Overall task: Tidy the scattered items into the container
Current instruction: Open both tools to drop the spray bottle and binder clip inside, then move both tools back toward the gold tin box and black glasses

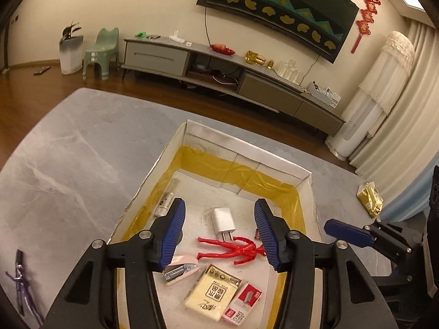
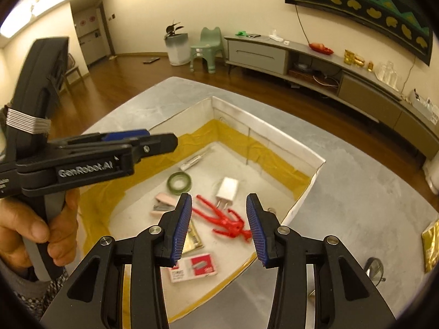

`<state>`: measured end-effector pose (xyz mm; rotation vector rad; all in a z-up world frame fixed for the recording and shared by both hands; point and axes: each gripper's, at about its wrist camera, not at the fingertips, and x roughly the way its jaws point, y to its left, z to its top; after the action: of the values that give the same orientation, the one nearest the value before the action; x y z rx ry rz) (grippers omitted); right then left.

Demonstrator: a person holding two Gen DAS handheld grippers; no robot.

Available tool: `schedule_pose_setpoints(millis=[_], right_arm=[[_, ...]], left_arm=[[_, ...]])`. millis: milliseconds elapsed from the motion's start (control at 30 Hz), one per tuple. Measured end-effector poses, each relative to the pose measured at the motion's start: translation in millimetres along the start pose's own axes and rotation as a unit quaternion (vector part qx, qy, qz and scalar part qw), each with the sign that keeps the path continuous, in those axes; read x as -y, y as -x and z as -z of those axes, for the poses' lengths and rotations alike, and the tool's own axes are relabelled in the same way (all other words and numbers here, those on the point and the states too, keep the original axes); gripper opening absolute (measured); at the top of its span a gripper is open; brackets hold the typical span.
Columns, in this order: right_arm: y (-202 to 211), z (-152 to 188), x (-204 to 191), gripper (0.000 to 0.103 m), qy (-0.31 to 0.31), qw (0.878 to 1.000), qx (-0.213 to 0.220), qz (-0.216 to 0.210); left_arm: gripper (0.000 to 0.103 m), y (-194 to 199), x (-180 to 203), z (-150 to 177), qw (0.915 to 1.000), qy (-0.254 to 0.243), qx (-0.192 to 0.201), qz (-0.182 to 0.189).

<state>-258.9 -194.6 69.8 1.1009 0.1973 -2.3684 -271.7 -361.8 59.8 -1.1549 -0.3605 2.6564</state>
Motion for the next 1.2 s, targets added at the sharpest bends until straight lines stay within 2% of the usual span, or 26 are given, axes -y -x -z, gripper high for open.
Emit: schedule_pose_setpoints(millis=[167, 333, 600, 867, 1200], right_arm=[[7.8, 9.1, 0.7, 0.044, -0.025, 0.999, -0.001, -0.024], [23.3, 12.8, -8.6, 0.044, -0.022, 0.999, 0.003, -0.031], [36.9, 24.9, -18.5, 0.044, -0.001, 1.0, -0.007, -0.021], [46.4, 43.3, -31.6, 0.044, 0.026, 0.999, -0.025, -0.021], [57.5, 69.8, -47.2, 0.044, 0.053, 0.998, -0.03, -0.016]], left_arm=[[0.054, 20.0, 10.5, 4.3, 0.9999, -0.013, 0.008, -0.003], [0.054, 29.7, 21.6, 10.5, 0.9995, -0.029, 0.002, -0.014], [0.054, 47.0, 45.5, 33.0, 0.9978, -0.063, -0.003, -0.022], [0.053, 68.4, 53.6, 63.3, 0.9975, -0.068, -0.004, -0.02], [0.053, 90.1, 58.6, 83.0, 0.997, -0.074, 0.007, -0.022]])
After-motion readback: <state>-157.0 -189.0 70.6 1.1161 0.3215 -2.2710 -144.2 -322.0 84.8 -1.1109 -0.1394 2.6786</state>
